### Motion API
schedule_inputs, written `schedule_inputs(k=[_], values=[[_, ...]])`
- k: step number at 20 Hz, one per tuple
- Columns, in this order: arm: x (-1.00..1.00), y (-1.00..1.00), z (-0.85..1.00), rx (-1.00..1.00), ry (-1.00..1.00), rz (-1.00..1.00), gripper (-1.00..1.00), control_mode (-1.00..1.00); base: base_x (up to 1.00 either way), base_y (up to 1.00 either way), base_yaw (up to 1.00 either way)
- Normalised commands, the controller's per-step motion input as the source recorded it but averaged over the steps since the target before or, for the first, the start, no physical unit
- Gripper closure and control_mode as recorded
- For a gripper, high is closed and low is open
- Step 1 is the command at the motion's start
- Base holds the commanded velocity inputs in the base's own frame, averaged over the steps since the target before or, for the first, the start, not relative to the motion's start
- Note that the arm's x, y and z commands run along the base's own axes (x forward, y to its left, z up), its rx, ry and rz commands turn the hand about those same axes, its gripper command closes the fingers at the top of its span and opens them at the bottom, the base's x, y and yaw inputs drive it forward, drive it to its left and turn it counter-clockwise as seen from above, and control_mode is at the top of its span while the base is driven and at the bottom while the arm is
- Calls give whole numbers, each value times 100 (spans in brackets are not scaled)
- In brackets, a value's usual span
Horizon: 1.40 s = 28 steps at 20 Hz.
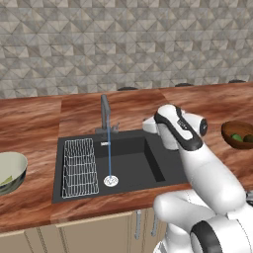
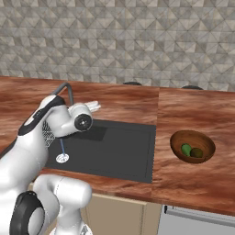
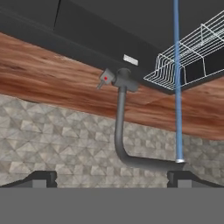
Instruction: Pick the avocados from the sink and place them in one bowl. Place the lemon wedge in the other bowl. Then turn off the sink faucet.
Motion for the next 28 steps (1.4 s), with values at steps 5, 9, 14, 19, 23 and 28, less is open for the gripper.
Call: schedule_inputs(k=[5,9,14,19,23,28], values=[[0,-11,-3,0,-3,0,-100,-100,0,0,0],[0,-3,0,0,-5,0,-100,-100,0,0,0],[0,0,0,-2,0,0,-100,-100,0,0,0],[0,0,0,-3,0,0,-100,-100,0,0,0],[0,-3,0,-2,0,0,-100,-100,0,0,0],[0,-9,0,-2,0,0,-100,-100,0,0,0]])
